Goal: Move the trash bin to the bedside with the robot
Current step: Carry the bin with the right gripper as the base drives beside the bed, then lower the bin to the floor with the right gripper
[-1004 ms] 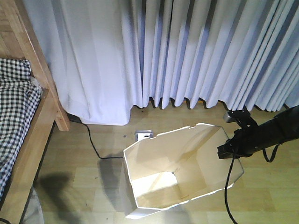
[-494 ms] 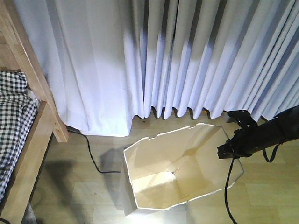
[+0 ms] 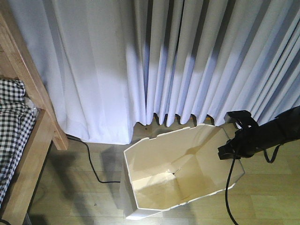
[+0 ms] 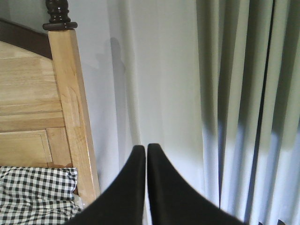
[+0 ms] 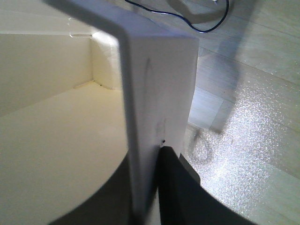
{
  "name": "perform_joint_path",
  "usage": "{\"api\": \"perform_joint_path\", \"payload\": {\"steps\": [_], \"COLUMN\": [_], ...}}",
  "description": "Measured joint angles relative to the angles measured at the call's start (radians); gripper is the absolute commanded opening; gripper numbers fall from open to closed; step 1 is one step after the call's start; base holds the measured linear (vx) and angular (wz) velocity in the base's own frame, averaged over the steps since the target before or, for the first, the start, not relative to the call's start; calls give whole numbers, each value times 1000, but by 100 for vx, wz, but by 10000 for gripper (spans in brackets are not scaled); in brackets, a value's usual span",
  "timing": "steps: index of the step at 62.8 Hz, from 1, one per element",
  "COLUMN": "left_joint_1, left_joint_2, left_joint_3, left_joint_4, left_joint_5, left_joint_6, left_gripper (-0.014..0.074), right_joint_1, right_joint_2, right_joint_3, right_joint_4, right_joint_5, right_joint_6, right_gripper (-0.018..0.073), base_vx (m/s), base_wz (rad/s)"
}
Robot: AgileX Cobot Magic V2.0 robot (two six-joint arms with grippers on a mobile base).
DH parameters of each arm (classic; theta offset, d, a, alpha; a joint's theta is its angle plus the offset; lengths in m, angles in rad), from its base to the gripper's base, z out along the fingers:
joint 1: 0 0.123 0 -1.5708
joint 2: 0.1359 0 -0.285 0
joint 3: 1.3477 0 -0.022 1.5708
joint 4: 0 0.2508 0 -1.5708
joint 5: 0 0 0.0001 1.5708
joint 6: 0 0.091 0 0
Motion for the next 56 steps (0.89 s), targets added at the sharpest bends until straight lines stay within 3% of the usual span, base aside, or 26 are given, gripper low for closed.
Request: {"api": "perform_joint_path", "payload": {"steps": [56], "left_joint_1": [0], "left_joint_2": [0], "left_joint_3": [0], "left_joint_4": [0], "left_joint_5": [0], "left_joint_6": [0], "left_gripper": [-6], "right_joint_1": [0], "right_joint_2": [0], "right_joint_3": [0], "right_joint_4": [32], "right_joint_5": [-22], "right_joint_6": [6], "right_gripper": [-5], "base_vx": [1], "base_wz": [0]}}
